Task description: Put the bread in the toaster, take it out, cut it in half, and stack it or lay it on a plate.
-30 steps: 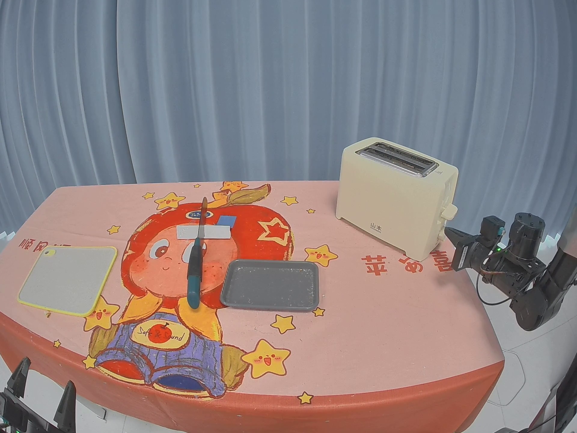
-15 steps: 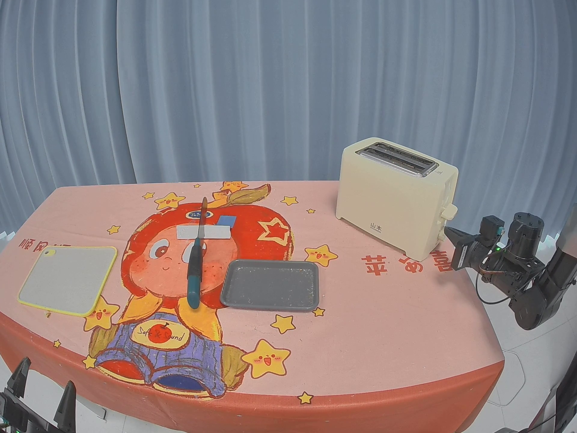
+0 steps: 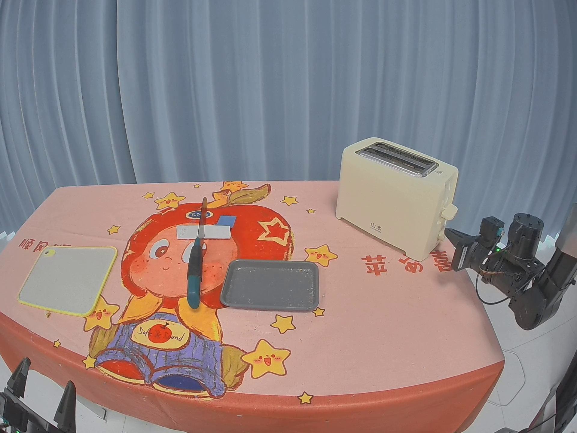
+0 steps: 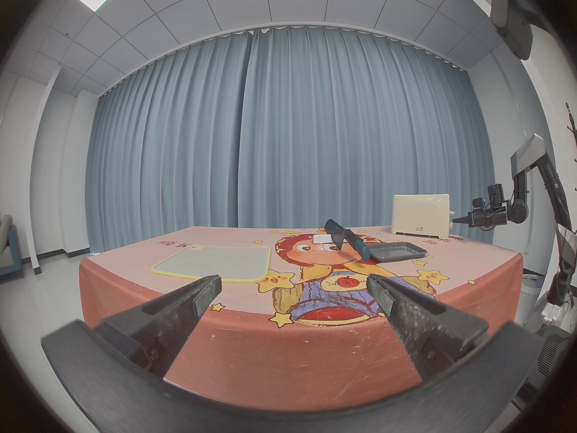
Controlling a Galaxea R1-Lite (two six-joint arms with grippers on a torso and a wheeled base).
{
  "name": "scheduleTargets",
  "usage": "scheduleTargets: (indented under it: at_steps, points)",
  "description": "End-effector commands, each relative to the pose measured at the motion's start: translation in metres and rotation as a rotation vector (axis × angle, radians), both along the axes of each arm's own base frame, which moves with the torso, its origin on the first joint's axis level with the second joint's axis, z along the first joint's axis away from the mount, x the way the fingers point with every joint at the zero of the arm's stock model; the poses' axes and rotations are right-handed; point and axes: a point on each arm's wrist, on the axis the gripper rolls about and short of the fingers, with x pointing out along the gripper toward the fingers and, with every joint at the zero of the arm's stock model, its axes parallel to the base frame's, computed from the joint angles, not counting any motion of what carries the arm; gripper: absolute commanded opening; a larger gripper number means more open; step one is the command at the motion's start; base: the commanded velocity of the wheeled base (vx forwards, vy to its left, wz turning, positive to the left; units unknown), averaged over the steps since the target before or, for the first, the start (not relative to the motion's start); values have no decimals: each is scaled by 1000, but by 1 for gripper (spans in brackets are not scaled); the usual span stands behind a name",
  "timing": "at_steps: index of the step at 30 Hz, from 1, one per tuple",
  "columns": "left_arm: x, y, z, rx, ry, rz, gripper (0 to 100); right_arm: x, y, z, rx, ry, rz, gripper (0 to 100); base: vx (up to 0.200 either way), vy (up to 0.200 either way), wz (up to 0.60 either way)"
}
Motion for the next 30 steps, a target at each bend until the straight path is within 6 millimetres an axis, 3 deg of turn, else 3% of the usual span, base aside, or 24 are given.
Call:
scheduleTargets:
  at_steps: [1,30]
  points:
    - [1,0,-5,0,18,0,100,0,0,-2,-1,7,1,0,0,0,0]
    - [1,0,-5,0,18,0,100,1,0,-12,-6,40,-2,0,0,0,0]
